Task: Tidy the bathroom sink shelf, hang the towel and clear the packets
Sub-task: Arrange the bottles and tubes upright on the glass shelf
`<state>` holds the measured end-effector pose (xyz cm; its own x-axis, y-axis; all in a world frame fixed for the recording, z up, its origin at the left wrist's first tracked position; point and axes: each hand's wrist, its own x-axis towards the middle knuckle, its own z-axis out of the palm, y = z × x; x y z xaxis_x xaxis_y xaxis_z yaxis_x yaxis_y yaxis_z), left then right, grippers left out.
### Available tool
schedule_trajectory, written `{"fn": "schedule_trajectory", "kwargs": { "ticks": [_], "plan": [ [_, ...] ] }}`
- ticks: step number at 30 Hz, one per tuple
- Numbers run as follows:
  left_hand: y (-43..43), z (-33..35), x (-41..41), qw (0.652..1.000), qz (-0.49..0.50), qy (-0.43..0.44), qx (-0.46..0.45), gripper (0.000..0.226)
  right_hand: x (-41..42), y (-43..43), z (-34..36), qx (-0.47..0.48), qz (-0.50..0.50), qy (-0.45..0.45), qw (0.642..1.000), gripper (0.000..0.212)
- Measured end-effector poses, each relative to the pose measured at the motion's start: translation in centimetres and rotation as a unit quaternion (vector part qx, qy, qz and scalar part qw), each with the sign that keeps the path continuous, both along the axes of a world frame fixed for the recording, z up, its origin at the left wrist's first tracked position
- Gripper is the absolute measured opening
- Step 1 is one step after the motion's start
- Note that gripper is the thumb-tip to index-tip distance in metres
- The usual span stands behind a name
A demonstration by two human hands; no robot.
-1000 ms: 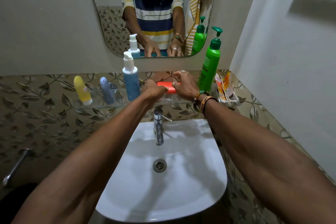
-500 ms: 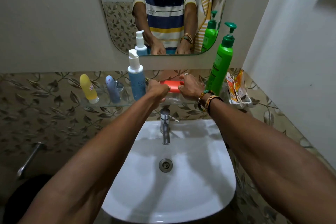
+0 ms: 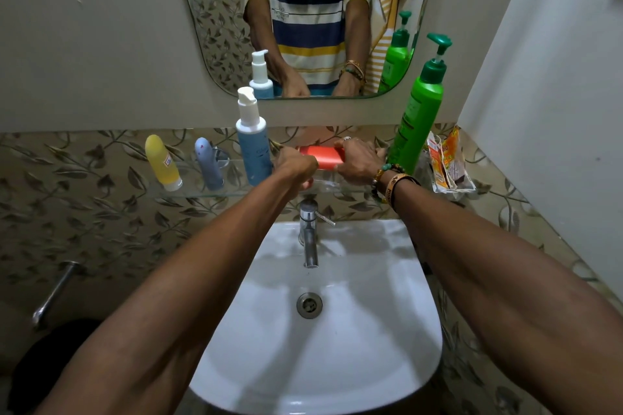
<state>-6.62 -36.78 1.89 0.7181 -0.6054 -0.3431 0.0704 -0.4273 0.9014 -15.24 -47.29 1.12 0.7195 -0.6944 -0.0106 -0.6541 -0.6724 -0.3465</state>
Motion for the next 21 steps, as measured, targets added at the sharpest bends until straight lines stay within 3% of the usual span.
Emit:
{"fn": "schedule_trajectory", "kwargs": {
  "ticks": [11,21],
  "plan": [
    [-0.9,-0.7,0.1,0.999,0.025,0.031,-0.017,0.031,0.2,0.1,-0.2,-0.008,-0.004,0.008,1.0,0.048],
    [-1.2,0.4,-0.4,0.996,0.077,-0.005,-0.053,0.018,0.4,1.0,0.2,-0.008,0.017,-0.033,0.999,0.052]
  ]
}}
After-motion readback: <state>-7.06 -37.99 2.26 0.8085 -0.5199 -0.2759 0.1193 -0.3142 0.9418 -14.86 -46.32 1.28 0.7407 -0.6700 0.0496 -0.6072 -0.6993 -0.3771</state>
